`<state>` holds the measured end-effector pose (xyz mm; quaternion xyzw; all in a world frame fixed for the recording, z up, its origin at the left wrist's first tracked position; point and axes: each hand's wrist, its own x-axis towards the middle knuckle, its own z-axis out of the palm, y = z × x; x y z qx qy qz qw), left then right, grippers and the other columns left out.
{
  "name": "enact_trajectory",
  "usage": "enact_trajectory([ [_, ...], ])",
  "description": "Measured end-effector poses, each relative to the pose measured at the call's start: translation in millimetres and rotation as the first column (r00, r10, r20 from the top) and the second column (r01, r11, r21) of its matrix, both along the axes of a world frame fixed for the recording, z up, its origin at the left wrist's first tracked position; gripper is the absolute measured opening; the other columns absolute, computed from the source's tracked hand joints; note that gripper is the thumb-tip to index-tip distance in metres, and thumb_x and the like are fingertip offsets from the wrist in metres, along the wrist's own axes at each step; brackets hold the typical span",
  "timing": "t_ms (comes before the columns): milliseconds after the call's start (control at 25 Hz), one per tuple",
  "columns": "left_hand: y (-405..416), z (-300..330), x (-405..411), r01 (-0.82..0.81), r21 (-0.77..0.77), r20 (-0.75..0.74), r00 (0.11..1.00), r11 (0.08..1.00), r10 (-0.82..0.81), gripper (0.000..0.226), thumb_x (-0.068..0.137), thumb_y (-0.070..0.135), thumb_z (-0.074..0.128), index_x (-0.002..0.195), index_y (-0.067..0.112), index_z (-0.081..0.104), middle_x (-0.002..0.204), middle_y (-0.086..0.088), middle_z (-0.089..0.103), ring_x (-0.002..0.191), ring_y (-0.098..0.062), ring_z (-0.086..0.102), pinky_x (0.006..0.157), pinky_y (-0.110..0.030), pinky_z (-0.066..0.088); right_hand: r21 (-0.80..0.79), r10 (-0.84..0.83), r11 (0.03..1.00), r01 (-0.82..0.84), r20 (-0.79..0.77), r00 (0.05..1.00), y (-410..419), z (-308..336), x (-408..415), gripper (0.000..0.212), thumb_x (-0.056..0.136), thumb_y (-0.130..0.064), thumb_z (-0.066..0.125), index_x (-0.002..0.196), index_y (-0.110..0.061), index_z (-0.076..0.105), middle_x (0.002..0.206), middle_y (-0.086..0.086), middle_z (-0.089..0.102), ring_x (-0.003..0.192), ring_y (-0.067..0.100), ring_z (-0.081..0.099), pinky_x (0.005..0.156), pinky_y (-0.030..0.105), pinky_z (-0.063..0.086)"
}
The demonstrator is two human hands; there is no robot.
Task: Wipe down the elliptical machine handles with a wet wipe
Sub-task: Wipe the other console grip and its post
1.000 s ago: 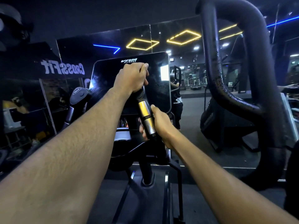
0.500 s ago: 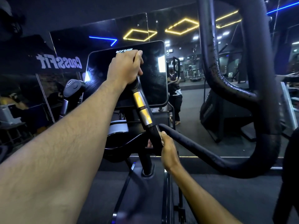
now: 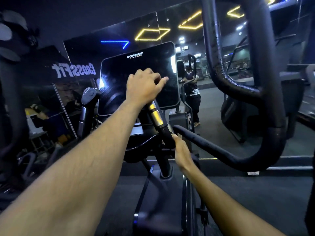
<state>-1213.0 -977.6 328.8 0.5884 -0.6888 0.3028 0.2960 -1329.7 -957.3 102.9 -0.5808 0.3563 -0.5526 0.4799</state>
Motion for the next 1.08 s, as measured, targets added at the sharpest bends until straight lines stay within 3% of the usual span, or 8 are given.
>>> enact_trajectory([
  [120, -1.8, -9.0, -9.7, -0.072, -0.07, 0.011, 0.997, 0.995, 0.073, 0.054, 0.105, 0.062, 0.033, 0.103, 0.025, 0.073, 0.116, -0.004, 0.07, 0.11, -0.034, 0.06, 0.086, -0.043, 0.038, -0.085, -0.073, 0.993, 0.087, 0.147, 0.986, 36.4, -5.1, 7.2, 0.038, 0.106, -0.034, 0.033, 0.132, -0.036, 0.061, 0.115, -0.015, 0.06, 0.106, 0.002, 0.056, 0.102, 0.024, 0.043],
  [240, -8.4, -7.7, -7.0, -0.07, -0.086, -0.071, 0.995, 0.994, 0.064, 0.051, 0.106, 0.056, 0.034, 0.101, 0.023, 0.073, 0.109, -0.007, 0.074, 0.108, -0.037, 0.062, 0.092, -0.047, 0.041, -0.203, -0.085, 0.972, 0.116, 0.159, 0.984, 23.6, -20.1, -10.8, 0.042, 0.104, -0.002, 0.041, 0.132, -0.021, 0.065, 0.117, -0.017, 0.067, 0.109, 0.0, 0.061, 0.104, 0.023, 0.046],
  [440, -12.3, -9.7, -2.5, -0.014, -0.145, -0.132, 0.991, 0.989, -0.005, 0.05, 0.106, 0.052, 0.033, 0.096, 0.028, 0.075, 0.101, 0.002, 0.077, 0.104, -0.029, 0.065, 0.096, -0.045, 0.042, -0.549, -0.393, 0.814, 0.19, -0.281, 0.875, -37.8, -14.4, -25.2, 0.027, 0.096, -0.007, 0.055, 0.112, -0.018, 0.075, 0.107, 0.007, 0.058, 0.1, 0.024, 0.057, 0.095, 0.04, 0.051],
  [640, -11.4, -10.9, -1.9, 0.005, -0.151, -0.121, 0.992, 0.988, -0.024, 0.049, 0.107, 0.052, 0.033, 0.094, 0.029, 0.075, 0.097, 0.003, 0.077, 0.102, -0.028, 0.065, 0.095, -0.044, 0.042, -0.218, -0.132, 0.975, 0.044, -0.407, 0.904, -49.5, 17.5, -38.2, 0.034, 0.097, -0.008, 0.052, 0.12, -0.019, 0.075, 0.107, 0.005, 0.067, 0.076, 0.015, 0.066, 0.071, 0.023, 0.052],
  [720, -10.8, -11.9, -3.6, 0.007, -0.154, -0.13, 0.991, 0.988, -0.027, 0.05, 0.107, 0.052, 0.034, 0.094, 0.028, 0.075, 0.096, 0.003, 0.077, 0.101, -0.027, 0.065, 0.096, -0.044, 0.042, -0.113, 0.005, 0.993, -0.046, -0.336, 0.942, -32.6, 15.1, -44.5, 0.037, 0.099, -0.008, 0.047, 0.122, -0.021, 0.073, 0.102, -0.005, 0.071, 0.09, 0.013, 0.07, 0.088, 0.032, 0.057],
  [880, -9.4, -12.3, -3.9, -0.004, -0.155, -0.149, 0.989, 0.988, -0.019, 0.051, 0.108, 0.052, 0.034, 0.093, 0.027, 0.076, 0.094, 0.004, 0.076, 0.1, -0.026, 0.065, 0.098, -0.042, 0.039, -0.179, -0.01, 0.982, -0.068, -0.405, 0.914, -18.5, 12.4, -52.3, 0.039, 0.104, -0.006, 0.041, 0.121, -0.02, 0.073, 0.099, 0.003, 0.066, 0.083, 0.016, 0.071, 0.076, 0.027, 0.059],
  [1000, -6.1, -13.2, -6.9, -0.012, -0.15, -0.148, 0.989, 0.989, -0.011, 0.051, 0.108, 0.052, 0.034, 0.094, 0.027, 0.076, 0.095, 0.004, 0.076, 0.1, -0.026, 0.064, 0.097, -0.041, 0.038, -0.234, -0.084, 0.971, -0.057, -0.552, 0.83, -37.9, 31.7, -41.9, 0.04, 0.1, -0.003, 0.049, 0.089, -0.023, 0.082, 0.063, -0.006, 0.062, 0.054, 0.005, 0.061, 0.048, 0.018, 0.047],
  [1080, -5.2, -14.7, -7.4, -0.011, -0.145, -0.148, 0.989, 0.989, -0.011, 0.051, 0.108, 0.052, 0.034, 0.093, 0.027, 0.076, 0.095, 0.004, 0.076, 0.101, -0.027, 0.064, 0.096, -0.043, 0.039, -0.303, -0.184, 0.952, -0.029, -0.65, 0.738, -52.2, 41.7, -33.2, 0.045, 0.099, -0.007, 0.054, 0.068, -0.029, 0.08, 0.068, -0.005, 0.052, 0.064, 0.013, 0.061, 0.053, 0.018, 0.045],
])
